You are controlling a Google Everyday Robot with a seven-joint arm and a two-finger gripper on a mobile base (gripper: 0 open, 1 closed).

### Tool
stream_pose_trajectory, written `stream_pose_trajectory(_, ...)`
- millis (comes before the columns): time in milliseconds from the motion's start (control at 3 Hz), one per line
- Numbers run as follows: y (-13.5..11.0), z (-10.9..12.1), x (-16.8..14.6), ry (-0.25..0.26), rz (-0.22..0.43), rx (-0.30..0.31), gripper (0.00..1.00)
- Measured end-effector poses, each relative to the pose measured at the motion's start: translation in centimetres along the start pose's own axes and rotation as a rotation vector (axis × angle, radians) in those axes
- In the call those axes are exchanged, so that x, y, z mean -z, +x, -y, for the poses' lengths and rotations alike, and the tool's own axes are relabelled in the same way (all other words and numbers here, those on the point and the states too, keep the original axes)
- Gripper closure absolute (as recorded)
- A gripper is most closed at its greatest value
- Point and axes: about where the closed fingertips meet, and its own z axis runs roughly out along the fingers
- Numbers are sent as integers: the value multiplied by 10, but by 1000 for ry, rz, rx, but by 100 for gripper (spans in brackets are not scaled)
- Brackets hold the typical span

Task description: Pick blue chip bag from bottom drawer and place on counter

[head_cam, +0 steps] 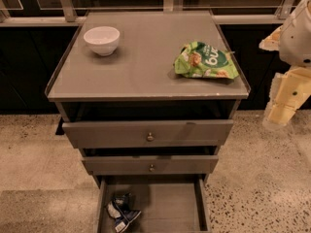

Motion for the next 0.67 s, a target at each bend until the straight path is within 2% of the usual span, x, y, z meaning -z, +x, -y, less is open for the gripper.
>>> stream_pose_trajectory(667,0,-2,-2,16,18,0,0)
